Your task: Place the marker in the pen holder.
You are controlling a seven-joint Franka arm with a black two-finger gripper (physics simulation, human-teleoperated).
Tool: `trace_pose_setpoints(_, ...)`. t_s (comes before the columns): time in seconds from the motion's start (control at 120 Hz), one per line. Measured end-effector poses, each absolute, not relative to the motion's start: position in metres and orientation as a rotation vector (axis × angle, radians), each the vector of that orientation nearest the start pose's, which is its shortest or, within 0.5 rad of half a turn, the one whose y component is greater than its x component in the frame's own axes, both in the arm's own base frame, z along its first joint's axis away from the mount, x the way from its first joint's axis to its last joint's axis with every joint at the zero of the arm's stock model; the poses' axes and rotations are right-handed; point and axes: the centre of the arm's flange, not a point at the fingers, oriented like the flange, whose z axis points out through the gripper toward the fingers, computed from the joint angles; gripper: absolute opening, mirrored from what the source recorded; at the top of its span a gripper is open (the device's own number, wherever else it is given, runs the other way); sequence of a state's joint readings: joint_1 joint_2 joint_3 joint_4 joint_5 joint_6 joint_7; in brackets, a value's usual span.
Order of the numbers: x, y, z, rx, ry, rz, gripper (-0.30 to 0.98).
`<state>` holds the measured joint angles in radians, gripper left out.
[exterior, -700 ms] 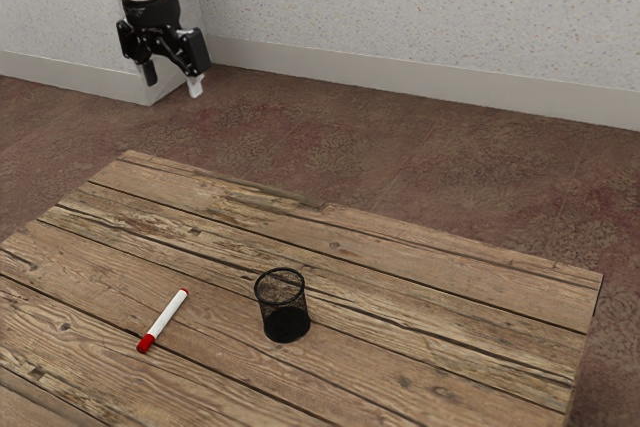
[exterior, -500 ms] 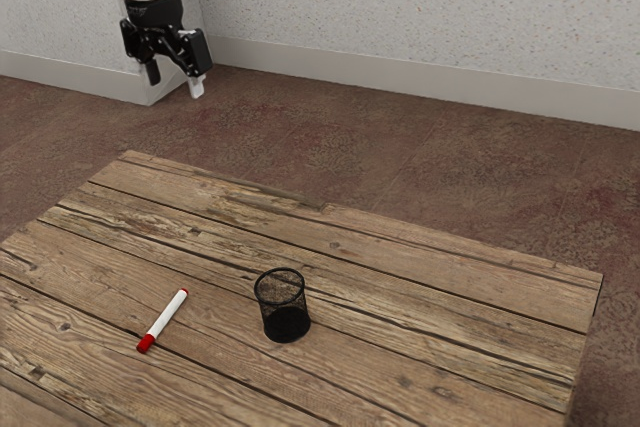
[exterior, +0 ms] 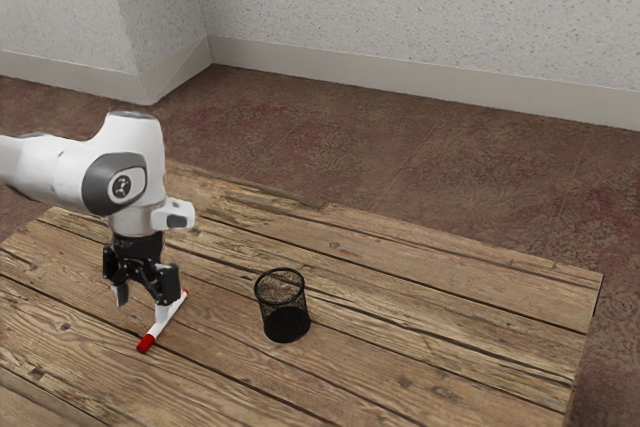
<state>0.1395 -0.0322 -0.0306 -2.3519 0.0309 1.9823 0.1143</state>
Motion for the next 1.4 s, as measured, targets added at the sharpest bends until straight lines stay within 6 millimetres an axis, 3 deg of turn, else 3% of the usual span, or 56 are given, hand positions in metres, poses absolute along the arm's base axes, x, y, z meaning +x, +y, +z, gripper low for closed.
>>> trace_pose_setpoints(0.125, 0.433, 0.069, 0.287, -3.130, -0.033, 0.412, 0.69)
trace_pose_setpoints(0.383, 0.441, 0.081, 0.262, -3.140, -0.065, 0.230, 0.69)
trace_pose_setpoints(0.558, 0.439, 0.077, 0.249, -3.141, -0.048, 0.204, 0.68)
trace_pose_setpoints(0.725, 0.440, 0.063, 0.246, -3.146, -0.011, 0.183, 0.58)
trace_pose_setpoints(1.1, 0.439, 0.079, 0.246, -3.151, -0.073, 0.166, 0.22)
trace_pose_setpoints(1.4, 0.435, 0.082, 0.240, -3.155, -0.087, 0.223, 0.12)
